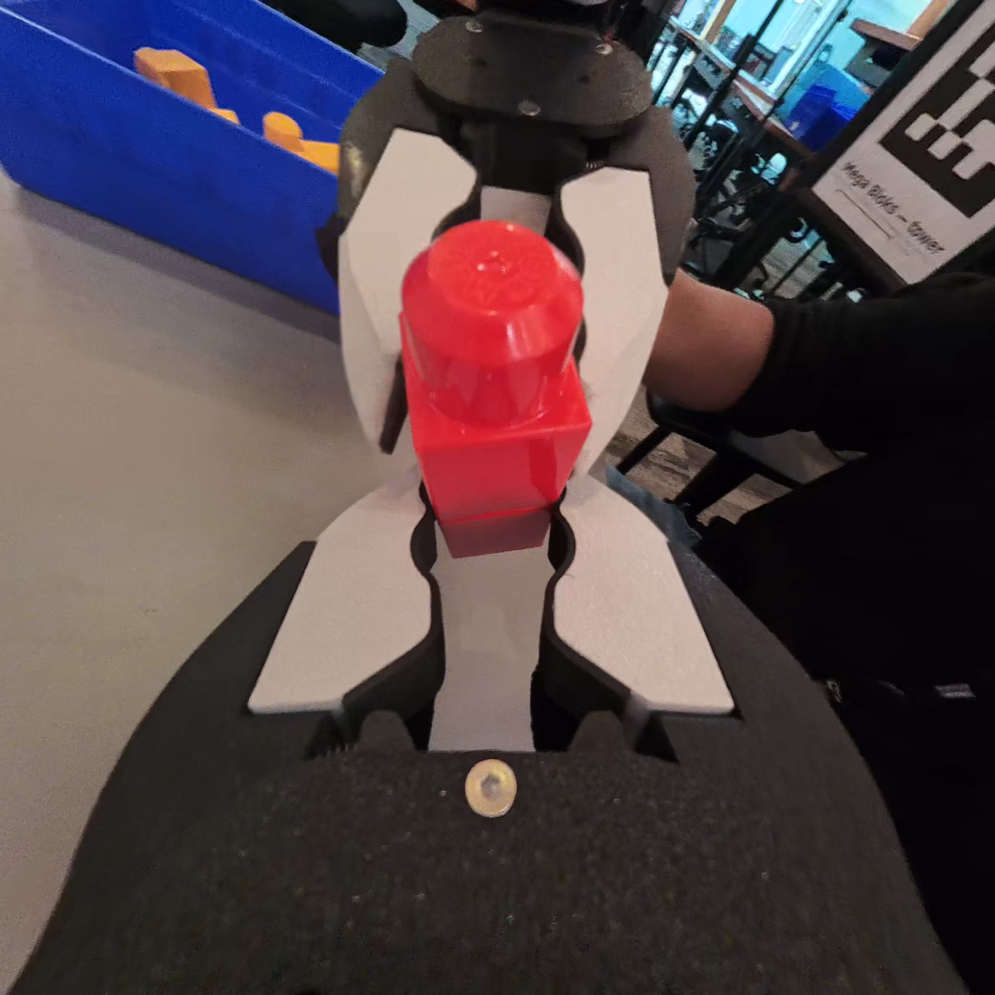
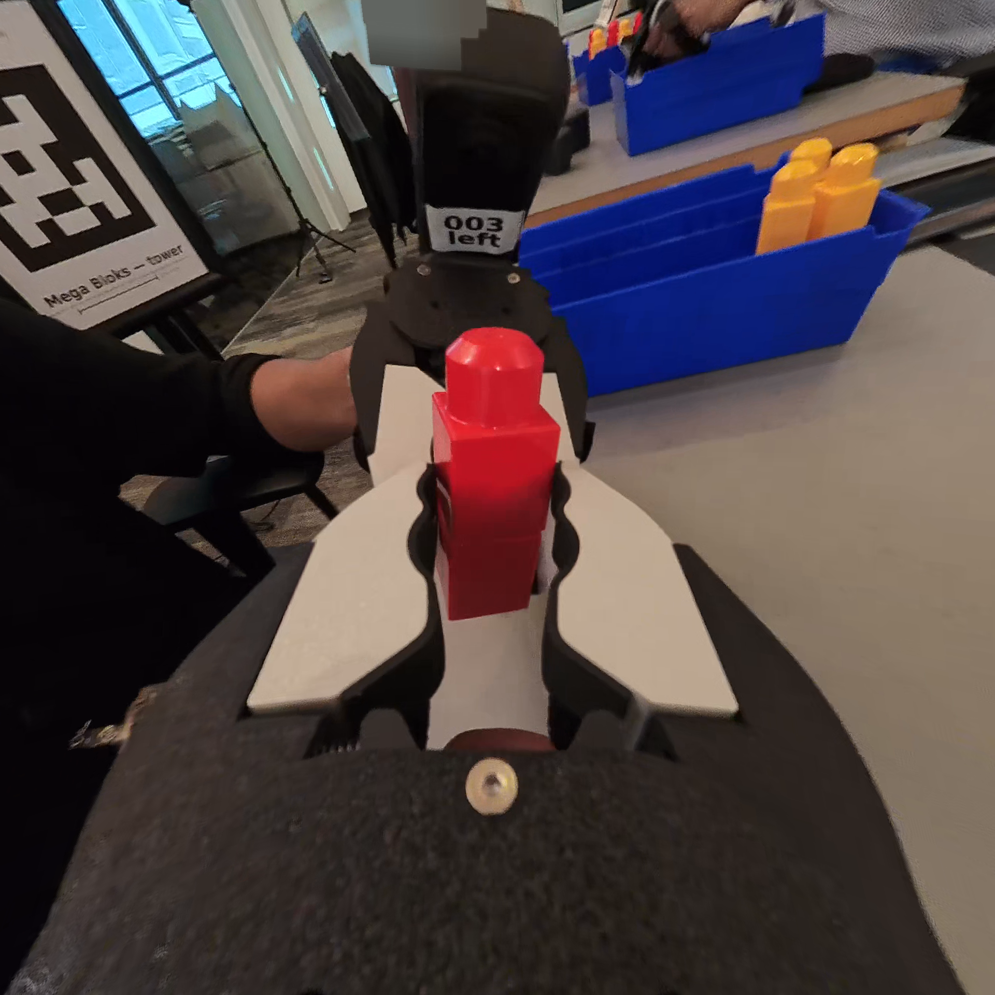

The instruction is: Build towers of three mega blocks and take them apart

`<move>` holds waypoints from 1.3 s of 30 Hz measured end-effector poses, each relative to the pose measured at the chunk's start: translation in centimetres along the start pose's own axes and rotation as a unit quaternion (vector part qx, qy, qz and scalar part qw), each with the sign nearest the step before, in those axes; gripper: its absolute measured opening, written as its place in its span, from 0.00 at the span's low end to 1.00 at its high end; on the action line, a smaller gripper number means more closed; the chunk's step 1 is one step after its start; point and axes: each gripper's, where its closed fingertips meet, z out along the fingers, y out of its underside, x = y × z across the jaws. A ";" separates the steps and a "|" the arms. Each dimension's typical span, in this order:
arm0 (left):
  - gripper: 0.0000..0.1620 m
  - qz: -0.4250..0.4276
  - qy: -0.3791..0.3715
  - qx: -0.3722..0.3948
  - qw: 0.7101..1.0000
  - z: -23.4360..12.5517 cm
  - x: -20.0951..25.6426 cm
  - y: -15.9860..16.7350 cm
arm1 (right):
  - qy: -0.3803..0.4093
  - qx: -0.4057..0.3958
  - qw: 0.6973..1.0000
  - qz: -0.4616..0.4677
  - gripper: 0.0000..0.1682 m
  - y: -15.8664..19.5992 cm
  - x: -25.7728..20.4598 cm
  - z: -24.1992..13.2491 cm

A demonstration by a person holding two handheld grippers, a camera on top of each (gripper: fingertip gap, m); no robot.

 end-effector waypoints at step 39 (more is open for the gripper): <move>0.22 0.018 -0.259 -0.047 0.964 -1.4 -9.1 3.5 | 0.475 -0.555 0.650 0.211 0.23 18.3 11.0 -36.1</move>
